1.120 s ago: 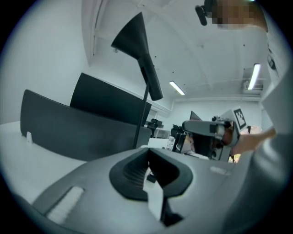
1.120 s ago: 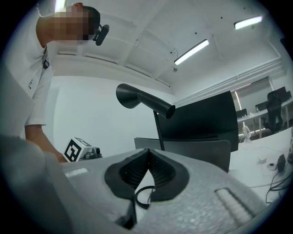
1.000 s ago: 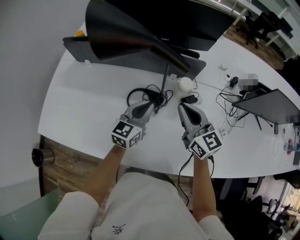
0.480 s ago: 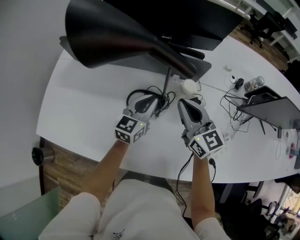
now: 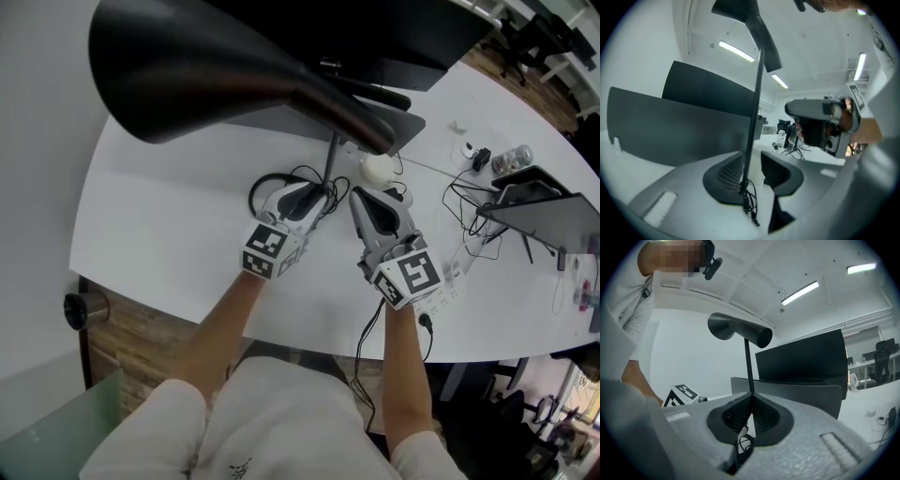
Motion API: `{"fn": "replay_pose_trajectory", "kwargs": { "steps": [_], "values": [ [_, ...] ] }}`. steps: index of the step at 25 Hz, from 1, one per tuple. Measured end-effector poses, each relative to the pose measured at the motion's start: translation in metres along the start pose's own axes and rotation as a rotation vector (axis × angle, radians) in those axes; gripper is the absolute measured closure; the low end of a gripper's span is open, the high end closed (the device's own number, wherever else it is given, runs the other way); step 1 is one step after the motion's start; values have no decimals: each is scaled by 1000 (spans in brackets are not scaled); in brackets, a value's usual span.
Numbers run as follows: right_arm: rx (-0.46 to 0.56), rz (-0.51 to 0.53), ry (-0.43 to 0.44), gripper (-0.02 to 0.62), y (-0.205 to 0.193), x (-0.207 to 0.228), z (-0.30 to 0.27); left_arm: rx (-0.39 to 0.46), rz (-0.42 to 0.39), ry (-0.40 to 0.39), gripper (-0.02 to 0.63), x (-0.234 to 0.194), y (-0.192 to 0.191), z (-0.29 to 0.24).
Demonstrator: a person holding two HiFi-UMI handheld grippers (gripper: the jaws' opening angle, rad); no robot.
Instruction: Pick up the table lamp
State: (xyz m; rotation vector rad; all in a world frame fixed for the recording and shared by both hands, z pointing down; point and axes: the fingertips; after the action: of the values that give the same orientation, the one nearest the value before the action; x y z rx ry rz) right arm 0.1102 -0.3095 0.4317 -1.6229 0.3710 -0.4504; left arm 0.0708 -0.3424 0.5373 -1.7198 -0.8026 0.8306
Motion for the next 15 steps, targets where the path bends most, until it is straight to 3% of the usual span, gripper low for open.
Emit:
{"fn": "replay_pose_trajectory", "kwargs": {
  "steps": [2,4,9,11,15],
  "values": [
    [-9,-2,-4,587,-4,2,-2,-3,-2,-2,484,1,-5,-5],
    [-14,-8,0,500,-7,3,-6,-1,4,-10,474,2,-7,-10],
    [-2,-2,-21,495,-8,1,-18,-14,0,-18,432,-2,-15,-19],
    [-10,6,-18,449,-11,-3,-25,-17,0,-21,430,-3,-16,-23],
    [-8,27,-23,442,-8,-5,-39,-21,0,-30,426,-6,-19,-28]
  ]
}}
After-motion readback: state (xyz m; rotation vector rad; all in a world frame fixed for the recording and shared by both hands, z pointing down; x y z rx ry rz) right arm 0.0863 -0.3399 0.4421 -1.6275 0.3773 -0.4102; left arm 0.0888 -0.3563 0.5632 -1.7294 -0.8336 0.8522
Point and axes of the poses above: the fingertips, and each gripper's own axes: z backward along the fingers, x to its right, y out of its top, and after that the axes turned 3 degrees about y, right-handed
